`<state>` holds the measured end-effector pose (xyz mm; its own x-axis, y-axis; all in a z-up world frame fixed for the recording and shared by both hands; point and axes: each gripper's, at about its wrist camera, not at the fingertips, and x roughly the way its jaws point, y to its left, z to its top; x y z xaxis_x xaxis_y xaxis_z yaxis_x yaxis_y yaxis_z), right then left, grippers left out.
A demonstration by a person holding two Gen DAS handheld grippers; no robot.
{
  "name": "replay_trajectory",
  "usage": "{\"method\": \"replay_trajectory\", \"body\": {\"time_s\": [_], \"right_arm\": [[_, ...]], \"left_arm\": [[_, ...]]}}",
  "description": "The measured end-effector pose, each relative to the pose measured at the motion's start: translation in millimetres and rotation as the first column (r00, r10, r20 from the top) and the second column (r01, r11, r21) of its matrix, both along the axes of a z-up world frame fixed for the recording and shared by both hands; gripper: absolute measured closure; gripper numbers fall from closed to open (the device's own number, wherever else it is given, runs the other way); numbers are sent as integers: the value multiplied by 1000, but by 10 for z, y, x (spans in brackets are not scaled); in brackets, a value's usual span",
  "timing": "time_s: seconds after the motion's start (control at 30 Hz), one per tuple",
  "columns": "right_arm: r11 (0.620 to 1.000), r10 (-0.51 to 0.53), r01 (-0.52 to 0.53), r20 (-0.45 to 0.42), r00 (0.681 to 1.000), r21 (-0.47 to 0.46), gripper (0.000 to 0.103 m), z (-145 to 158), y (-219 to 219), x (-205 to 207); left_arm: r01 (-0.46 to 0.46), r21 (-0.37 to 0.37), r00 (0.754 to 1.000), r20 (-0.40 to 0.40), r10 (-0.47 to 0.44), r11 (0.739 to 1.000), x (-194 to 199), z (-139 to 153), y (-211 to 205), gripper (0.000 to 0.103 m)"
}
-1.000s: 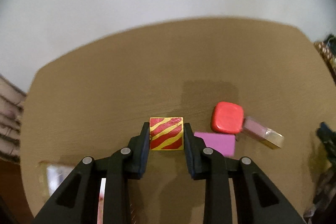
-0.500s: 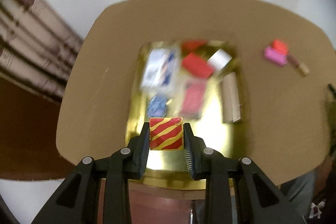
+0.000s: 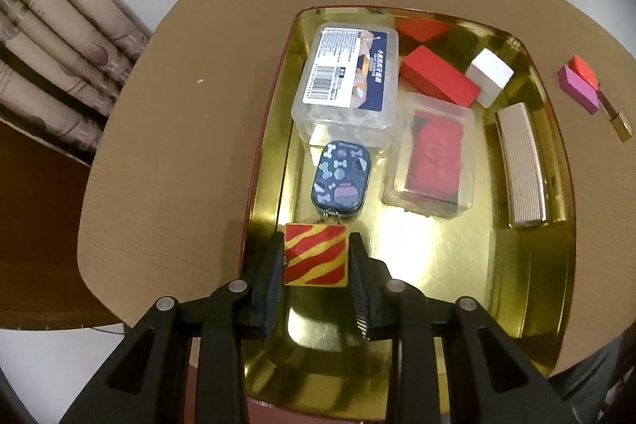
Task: Organize rigid objects
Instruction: 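Carry the striped cube into the tin and open the left gripper, then move the right tool toward the dark red tube with gold cap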
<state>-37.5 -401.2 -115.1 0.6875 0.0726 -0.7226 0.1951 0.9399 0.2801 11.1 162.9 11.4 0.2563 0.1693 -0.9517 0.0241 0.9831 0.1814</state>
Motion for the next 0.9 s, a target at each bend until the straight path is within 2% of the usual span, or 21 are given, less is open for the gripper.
{"method": "replay_trajectory", "body": {"time_s": [0.13, 0.23, 0.3, 0.37, 0.47, 0.53, 0.6, 0.7, 0.73, 0.8, 0.83, 0.9], "right_arm": [[1000, 2, -2, -4, 1000, -9, 32, -10, 70, 22], [1000, 4, -4, -7, 1000, -15, 31, -17, 104, 44], [1000, 5, -5, -9, 1000, -20, 31, -20, 118, 58], [1000, 6, -7, -14, 1000, -28, 29, -13, 87, 58], [998, 17, -18, -28, 999, -57, 25, -17, 160, 102], [995, 30, -34, -42, 999, -91, 23, -17, 226, 121], [992, 45, -50, -50, 998, -115, 22, -15, 268, 143], [982, 158, -159, -18, 987, -106, 22, 69, 415, 136], [971, 208, -207, -3, 978, -116, 22, 130, 510, 133], [941, 313, -307, 26, 949, -141, 22, 256, 718, 138], [915, 381, -370, 41, 924, -162, 22, 348, 871, 169], [876, 463, -449, 42, 886, -174, 24, 437, 1063, 239]], "left_arm": [[14, -3, 1000, 26, -14, 1000, -32, 2, -18, 70], [14, -13, 997, 76, -13, 1000, -140, 101, -25, 68], [7, -14, 993, 117, -5, 1000, -224, 212, -54, 57], [-1, -22, 982, 188, 5, 1000, -358, 365, -66, 46], [-7, 20, 955, 298, 1, 1000, -612, 606, -183, 31], [-2, 22, 940, 340, -5, 1000, -769, 712, -261, 31], [2, -11, 928, 372, 2, 1000, -983, 821, -334, 31], [3, -118, 916, 398, 44, 993, -1297, 902, -369, 28], [6, -149, 917, 396, 54, 989, -1401, 891, -385, 23], [9, -184, 918, 391, 65, 983, -1569, 844, -441, 20], [11, -188, 919, 389, 64, 982, -1671, 797, -494, 20], [-2, -166, 918, 391, 67, 986, -1854, 699, -597, 20]]}}
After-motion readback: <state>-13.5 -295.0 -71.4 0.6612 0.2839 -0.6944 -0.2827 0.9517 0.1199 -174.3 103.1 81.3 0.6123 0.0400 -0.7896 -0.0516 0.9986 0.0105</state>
